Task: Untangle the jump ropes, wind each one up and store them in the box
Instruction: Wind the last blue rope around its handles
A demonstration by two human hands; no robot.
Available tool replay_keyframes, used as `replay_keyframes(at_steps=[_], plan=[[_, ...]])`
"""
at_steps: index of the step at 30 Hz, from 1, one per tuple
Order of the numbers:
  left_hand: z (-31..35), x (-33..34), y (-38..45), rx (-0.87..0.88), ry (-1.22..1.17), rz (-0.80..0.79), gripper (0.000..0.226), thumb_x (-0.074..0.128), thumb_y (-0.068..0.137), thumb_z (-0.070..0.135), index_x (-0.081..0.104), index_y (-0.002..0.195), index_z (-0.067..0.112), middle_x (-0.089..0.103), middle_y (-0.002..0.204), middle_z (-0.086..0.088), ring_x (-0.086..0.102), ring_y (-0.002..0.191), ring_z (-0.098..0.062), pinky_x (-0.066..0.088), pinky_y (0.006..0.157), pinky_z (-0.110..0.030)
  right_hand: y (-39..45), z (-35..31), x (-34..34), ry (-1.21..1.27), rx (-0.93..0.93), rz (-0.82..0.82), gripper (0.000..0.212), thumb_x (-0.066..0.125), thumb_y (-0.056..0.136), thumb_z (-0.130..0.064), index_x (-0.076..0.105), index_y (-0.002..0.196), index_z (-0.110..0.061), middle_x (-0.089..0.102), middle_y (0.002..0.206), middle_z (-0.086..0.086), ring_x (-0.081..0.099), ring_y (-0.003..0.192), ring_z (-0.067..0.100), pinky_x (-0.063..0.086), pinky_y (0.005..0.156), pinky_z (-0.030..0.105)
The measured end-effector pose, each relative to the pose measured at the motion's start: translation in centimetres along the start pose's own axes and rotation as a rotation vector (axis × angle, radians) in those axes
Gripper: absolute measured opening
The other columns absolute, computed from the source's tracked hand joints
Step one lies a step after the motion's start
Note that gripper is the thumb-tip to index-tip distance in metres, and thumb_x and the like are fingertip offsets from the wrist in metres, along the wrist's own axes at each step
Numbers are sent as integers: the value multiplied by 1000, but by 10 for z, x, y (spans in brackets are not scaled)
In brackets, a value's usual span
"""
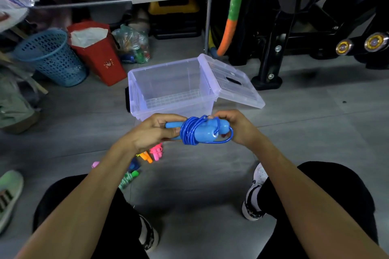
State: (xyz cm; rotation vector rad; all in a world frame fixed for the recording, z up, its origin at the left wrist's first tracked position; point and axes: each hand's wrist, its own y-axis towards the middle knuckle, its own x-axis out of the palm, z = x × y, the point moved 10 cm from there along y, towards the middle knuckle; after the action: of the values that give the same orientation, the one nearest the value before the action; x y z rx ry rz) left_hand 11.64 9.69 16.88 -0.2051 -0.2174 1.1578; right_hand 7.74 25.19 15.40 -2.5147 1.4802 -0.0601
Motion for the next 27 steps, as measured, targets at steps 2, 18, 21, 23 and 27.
replay_keyframes(at_steps=[2, 18, 21, 23, 27], plan=[[-1, 3, 2, 5, -114, 12, 38, 56, 84, -1, 79, 94, 27, 74, 101, 0, 69, 96, -16, 55, 80, -27, -4, -6, 0, -117, -42, 64, 37, 47, 88, 14, 59, 68, -15, 51, 58, 3, 42, 49, 2, 36, 49, 15], [-10, -36, 0, 9, 526, 691, 11, 61, 90, 14, 72, 92, 18, 67, 72, -6, 66, 70, -25, 54, 68, -30, -7, 15, 35, -814, 150, 74, 34, 43, 95, -29, 43, 67, -9, 52, 70, 9, 50, 70, 29, 36, 60, 34], [-3, -38, -7, 29, 598, 768, 11, 60, 90, 11, 71, 93, 12, 59, 63, -3, 50, 53, -15, 39, 51, -13, -8, 5, 33, -875, 37, 139, 35, 43, 100, -33, 53, 78, -8, 60, 76, 13, 56, 73, 34, 39, 58, 34], [-4, -42, -11, 10, 552, 793, 11, 60, 90, 12, 71, 92, 13, 62, 66, -8, 56, 57, -21, 39, 49, -14, -9, -4, 32, -919, -31, 189, 36, 43, 101, -34, 60, 84, -7, 62, 77, 14, 57, 77, 36, 39, 58, 35], [-8, -47, -16, -2, 446, 838, 11, 60, 92, 17, 71, 92, 20, 68, 72, -8, 67, 74, -29, 51, 59, -24, -12, -33, 15, -890, -224, 411, 44, 58, 93, -34, 39, 58, -15, 35, 49, -3, 40, 54, 31, 31, 51, 32]])
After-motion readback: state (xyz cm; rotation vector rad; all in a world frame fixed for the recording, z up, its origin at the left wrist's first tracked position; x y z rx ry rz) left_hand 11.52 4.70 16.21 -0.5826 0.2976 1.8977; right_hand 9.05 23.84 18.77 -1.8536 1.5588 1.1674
